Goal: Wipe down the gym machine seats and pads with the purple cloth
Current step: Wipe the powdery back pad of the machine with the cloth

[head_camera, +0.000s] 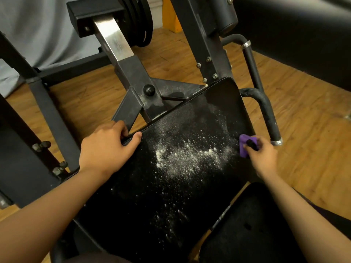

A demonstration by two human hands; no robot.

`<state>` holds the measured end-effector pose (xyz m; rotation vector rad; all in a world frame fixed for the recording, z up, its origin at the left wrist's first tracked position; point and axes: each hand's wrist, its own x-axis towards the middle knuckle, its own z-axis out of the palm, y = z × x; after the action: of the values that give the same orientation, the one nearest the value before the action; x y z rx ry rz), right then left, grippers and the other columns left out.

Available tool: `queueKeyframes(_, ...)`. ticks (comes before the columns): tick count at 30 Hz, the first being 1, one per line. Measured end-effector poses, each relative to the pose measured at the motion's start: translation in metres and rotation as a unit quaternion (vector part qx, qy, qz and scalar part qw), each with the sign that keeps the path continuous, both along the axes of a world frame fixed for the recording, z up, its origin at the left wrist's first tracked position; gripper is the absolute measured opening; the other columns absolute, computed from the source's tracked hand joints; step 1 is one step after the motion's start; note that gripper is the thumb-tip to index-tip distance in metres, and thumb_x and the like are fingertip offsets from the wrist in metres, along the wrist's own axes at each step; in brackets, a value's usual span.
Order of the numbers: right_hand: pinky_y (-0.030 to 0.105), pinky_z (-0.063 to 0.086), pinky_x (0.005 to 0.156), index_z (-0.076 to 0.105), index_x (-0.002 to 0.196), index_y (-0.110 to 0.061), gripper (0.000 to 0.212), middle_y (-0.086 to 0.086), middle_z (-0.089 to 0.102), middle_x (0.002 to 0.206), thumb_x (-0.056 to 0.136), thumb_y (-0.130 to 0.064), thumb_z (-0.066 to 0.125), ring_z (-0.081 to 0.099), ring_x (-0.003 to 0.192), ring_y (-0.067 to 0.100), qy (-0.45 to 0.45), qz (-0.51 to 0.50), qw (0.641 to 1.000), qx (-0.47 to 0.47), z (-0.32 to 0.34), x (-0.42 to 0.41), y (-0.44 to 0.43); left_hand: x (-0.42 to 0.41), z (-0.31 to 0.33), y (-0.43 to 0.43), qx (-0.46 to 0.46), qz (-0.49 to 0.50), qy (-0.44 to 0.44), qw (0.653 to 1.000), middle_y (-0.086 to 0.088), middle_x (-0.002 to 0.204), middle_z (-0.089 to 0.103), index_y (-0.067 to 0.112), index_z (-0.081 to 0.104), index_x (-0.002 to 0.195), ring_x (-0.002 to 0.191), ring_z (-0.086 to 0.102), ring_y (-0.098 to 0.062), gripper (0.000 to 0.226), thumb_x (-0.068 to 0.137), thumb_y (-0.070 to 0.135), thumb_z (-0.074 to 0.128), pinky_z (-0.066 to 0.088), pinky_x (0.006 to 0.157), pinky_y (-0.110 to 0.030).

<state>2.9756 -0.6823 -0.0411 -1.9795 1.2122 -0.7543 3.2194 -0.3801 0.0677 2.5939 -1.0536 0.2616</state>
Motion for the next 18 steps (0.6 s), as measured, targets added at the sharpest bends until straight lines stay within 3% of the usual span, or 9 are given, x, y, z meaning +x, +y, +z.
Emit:
queueKeyframes(3,0.021,0.043,0.07,0.062,0.098,-0.013,0.021,-0.002,0.065,0.086,0.081,-0.003,0.069,0.06,0.08,0.009,0.041,0.08,0.996,-0.001,-0.005,-0.018,0.012,-0.001,0.001,0.0,0.003,-0.004,-0.002,1.0,0.007,0.081,0.054,0.024,0.051,0.08,0.084,0.057,-0.022,0.034,0.091,0.056,0.046,0.024,0.052,-0.026)
queueKeyframes(5,0.024,0.043,0.069,0.06,0.099,-0.012,0.02,-0.001,0.063,0.086,0.083,-0.003,0.068,0.06,0.08,0.012,0.074,0.067,0.995,-0.001,-0.011,-0.024,0.007,-0.001,0.0,0.0,0.006,-0.007,-0.004,1.0,0.006,0.082,0.054,0.024,0.05,0.081,0.085,0.057,-0.023,0.034,0.091,0.056,0.046,0.025,0.053,-0.027)
queueKeyframes(8,0.033,0.043,0.071,0.056,0.104,-0.008,0.018,0.006,0.06,0.09,0.088,-0.005,0.062,0.06,0.086,0.025,0.107,-0.045,0.993,0.028,-0.022,-0.026,-0.016,0.0,-0.002,0.0,0.002,-0.004,0.002,1.0,0.005,0.084,0.056,0.024,0.05,0.081,0.087,0.057,-0.023,0.033,0.091,0.055,0.047,0.031,0.057,-0.029)
queueKeyframes(11,0.044,0.048,0.085,0.055,0.113,-0.003,0.023,0.018,0.061,0.107,0.09,-0.007,0.058,0.06,0.1,0.033,0.118,-0.165,0.975,0.093,-0.03,-0.025,-0.038,0.001,-0.003,0.0,0.001,-0.003,0.002,1.0,0.005,0.084,0.056,0.025,0.05,0.08,0.085,0.057,-0.023,0.033,0.09,0.056,0.046,0.031,0.057,-0.03)
queueKeyframes(13,0.045,0.047,0.088,0.057,0.114,-0.003,0.024,0.019,0.062,0.109,0.09,-0.007,0.058,0.059,0.103,0.035,0.112,-0.191,0.969,0.107,-0.03,-0.023,-0.038,0.001,-0.004,-0.001,0.005,-0.005,-0.002,1.0,0.005,0.084,0.056,0.025,0.049,0.08,0.085,0.057,-0.023,0.033,0.091,0.056,0.046,0.031,0.056,-0.029)
queueKeyframes(18,0.032,0.042,0.071,0.06,0.096,-0.009,0.014,0.007,0.062,0.084,0.083,-0.005,0.066,0.059,0.082,0.025,0.099,-0.05,0.993,0.035,-0.026,-0.027,-0.005,0.002,-0.006,-0.001,0.006,-0.009,-0.009,1.0,0.001,0.084,0.057,0.023,0.049,0.08,0.087,0.058,-0.028,0.034,0.091,0.055,0.046,0.034,0.058,-0.031)
